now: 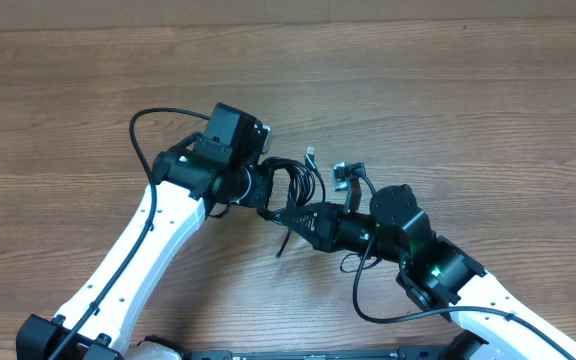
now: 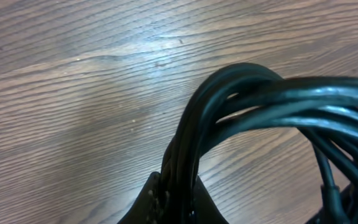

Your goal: Untangle cables

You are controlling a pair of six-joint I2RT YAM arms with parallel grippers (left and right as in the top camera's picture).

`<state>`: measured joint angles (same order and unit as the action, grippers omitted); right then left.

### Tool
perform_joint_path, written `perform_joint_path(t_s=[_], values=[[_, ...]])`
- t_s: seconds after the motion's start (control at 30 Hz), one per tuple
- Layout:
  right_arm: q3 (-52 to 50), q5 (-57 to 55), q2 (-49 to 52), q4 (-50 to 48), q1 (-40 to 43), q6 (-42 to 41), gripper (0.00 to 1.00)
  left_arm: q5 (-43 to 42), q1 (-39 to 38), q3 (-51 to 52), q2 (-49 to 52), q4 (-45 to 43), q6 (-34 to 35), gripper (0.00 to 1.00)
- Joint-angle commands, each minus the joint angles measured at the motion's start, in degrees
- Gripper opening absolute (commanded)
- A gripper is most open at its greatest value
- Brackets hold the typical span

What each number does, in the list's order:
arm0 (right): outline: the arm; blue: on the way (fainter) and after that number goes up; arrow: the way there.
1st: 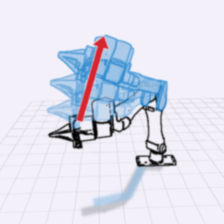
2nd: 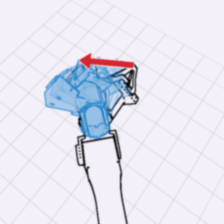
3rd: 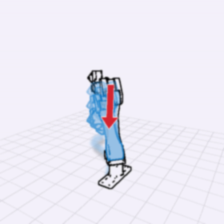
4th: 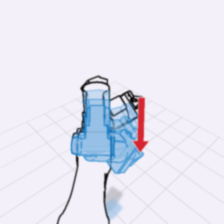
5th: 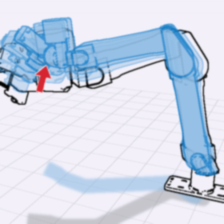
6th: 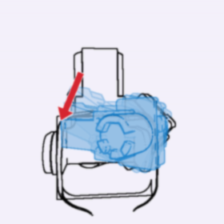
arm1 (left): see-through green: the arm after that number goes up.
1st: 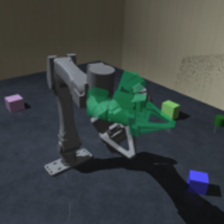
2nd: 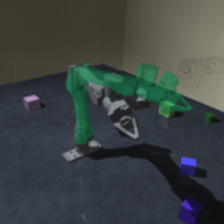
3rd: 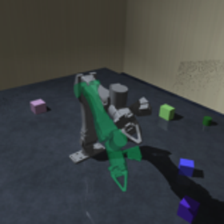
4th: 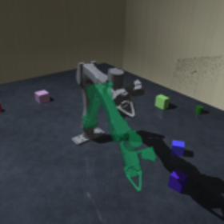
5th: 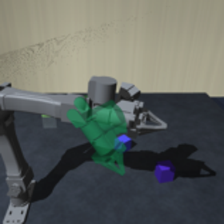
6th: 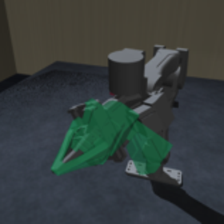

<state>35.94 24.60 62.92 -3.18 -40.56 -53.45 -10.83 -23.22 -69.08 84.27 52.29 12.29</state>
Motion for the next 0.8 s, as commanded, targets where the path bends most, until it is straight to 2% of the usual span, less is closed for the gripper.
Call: perform_joint_path(t_s=[0.0,0.33,0.57,0.6,0.77], values=[[1.75,-8.61,-1.99,-0.50,-0.24,-1.01,0.04,-5.86,0.26,-0.94,-0.74,0.13,0.28,0.04],[1.75,-22.45,2.54,3.80,-0.24,-1.01,0.04,-24.00,0.26,-0.94,-0.74,0.24,-9.16,0.04],[1.75,-26.14,5.90,7.17,-0.24,-3.63,0.04,-25.42,0.28,-0.94,-0.74,1.66,-13.00,0.04],[1.73,-26.38,6.23,7.17,-0.24,-3.58,0.04,-27.67,0.28,-0.94,-0.74,1.57,-14.88,0.04],[1.73,-26.47,7.85,6.99,-0.24,-3.58,0.04,-50.31,0.26,-0.94,-0.74,1.51,-30.16,0.04]])
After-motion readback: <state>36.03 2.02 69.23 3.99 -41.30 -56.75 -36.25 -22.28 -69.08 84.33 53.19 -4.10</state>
